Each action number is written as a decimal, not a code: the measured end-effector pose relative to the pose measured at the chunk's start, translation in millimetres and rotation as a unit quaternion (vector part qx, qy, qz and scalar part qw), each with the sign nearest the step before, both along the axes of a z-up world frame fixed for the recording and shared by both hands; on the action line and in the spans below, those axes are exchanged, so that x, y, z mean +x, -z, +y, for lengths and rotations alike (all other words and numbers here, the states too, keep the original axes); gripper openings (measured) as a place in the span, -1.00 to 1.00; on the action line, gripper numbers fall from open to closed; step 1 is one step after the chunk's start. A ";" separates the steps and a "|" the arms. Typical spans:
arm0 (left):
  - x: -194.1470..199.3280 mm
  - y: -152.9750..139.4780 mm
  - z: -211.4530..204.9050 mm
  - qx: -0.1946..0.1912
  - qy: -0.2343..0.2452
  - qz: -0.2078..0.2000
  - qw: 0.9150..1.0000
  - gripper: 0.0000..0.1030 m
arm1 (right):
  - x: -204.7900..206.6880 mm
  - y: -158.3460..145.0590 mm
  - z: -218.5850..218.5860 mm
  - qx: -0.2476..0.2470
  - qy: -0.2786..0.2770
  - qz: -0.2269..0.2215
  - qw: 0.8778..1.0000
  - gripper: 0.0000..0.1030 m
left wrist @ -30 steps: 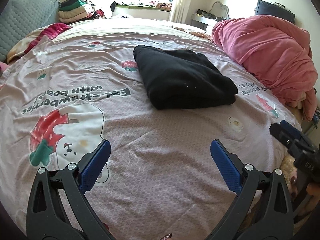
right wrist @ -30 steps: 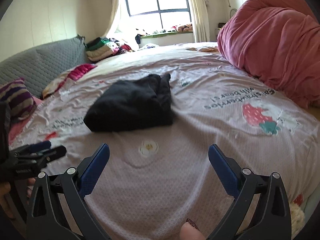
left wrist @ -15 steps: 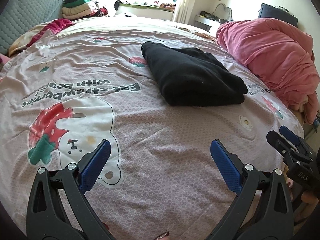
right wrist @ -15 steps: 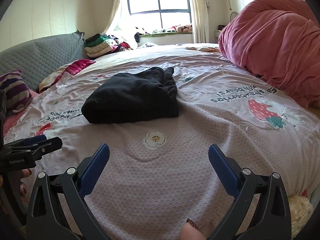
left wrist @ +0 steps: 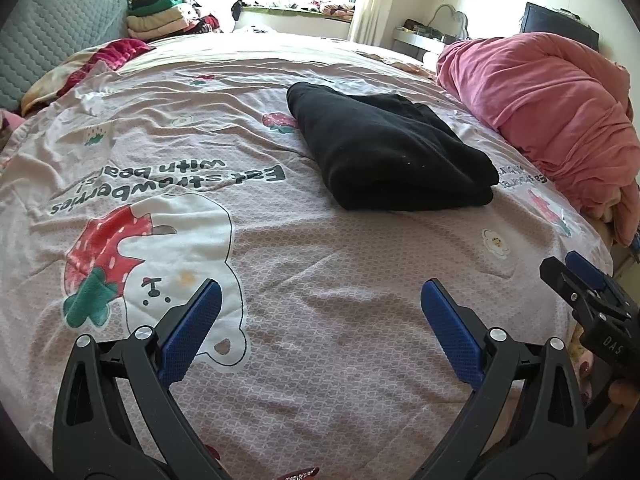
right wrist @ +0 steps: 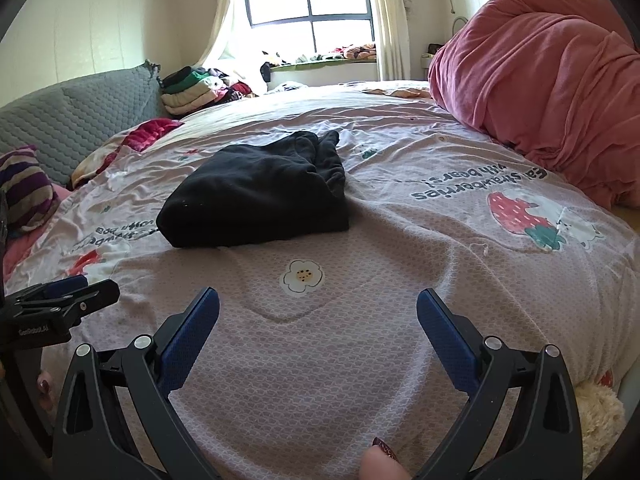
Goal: Fold small clothes
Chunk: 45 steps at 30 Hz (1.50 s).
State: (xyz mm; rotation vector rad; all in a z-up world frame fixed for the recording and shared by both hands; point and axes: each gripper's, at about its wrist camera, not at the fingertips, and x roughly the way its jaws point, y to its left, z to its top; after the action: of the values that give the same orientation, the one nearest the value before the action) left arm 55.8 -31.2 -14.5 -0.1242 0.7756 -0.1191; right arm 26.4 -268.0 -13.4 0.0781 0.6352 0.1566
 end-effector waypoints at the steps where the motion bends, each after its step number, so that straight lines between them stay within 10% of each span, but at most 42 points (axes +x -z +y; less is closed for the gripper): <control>1: 0.0 0.0 -0.2 0.002 -0.001 0.000 1.000 0.82 | 0.5 0.5 -0.4 -0.001 0.002 0.003 1.000 0.91; 45: 2.0 1.0 2.4 0.003 -0.005 0.010 1.000 0.82 | 1.7 4.6 -7.1 0.005 0.013 0.015 1.000 0.91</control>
State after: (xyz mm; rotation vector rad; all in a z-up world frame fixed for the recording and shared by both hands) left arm 57.8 -28.8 -15.5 -0.1240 0.7958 -0.1055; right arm 28.2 -275.1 -18.0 0.0977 0.6630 0.1343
